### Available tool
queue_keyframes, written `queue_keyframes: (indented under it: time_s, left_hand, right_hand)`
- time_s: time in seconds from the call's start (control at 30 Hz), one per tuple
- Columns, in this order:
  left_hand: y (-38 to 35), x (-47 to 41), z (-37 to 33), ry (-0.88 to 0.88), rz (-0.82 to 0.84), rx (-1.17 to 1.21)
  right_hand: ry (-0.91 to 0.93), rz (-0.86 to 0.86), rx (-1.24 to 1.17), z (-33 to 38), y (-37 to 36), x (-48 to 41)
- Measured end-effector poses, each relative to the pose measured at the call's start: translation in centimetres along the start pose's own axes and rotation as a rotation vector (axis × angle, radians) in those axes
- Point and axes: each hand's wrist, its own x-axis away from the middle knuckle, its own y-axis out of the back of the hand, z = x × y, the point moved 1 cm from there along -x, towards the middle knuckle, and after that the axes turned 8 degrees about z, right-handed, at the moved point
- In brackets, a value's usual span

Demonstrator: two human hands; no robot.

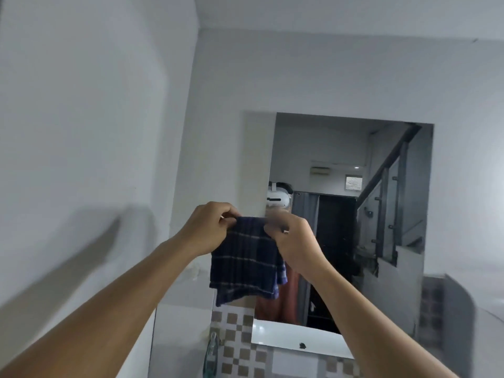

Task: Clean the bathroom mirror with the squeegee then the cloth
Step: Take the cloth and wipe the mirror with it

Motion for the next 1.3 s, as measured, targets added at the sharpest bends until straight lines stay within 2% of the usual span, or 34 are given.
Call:
queue_keyframes:
  time_s: [0.13,0.3,0.53,0.73,0.83,0.9,1.0,1.07,1.2,1.3]
  left_hand:
    - [-2.2,-1.3,-4.0,-0.044,0.085,0.045]
    - [-3.8,-3.9,-9.5,-0.127,0.112,0.053]
    - [-4.4,-7.4,-16.5,-0.205,0.106,0.078]
    - [-4.2,-9.4,-19.1,-0.255,0.121,0.129]
    - [-3.9,-10.1,-18.2,-0.252,0.051,0.232]
    - [-4.0,-10.7,-16.4,-0.244,-0.086,0.241]
    - [-5.1,-11.7,-11.1,-0.222,-0.341,-0.008]
    - [-6.3,-11.8,-7.2,-0.196,-0.417,-0.211]
    - [-9.3,-10.2,-2.2,-0.232,-0.402,-0.496]
    - [-11.4,-9.3,-0.4,-0.304,-0.341,-0.544]
  right_hand:
    - [-0.068,-0.168,0.054,-0.3,4.2,2.4]
    - [0.018,-0.385,0.253,-0.3,8.1,4.9]
    - [-0.127,-0.323,0.48,-1.9,7.9,5.5]
    - [0.078,-0.539,0.427,-3.4,9.0,2.1]
    - [0.134,-0.585,0.475,-4.4,9.6,0.1]
    - [0.138,-0.612,0.487,-5.0,10.3,-1.5]
    - [0.145,-0.66,0.494,-5.2,11.6,-4.4]
    - [0.156,-0.708,0.502,-4.5,12.4,-6.6]
    - [0.205,-0.744,0.683,-2.6,13.0,-11.3]
    - [0.222,-0.556,0.839,-1.7,11.8,-15.1]
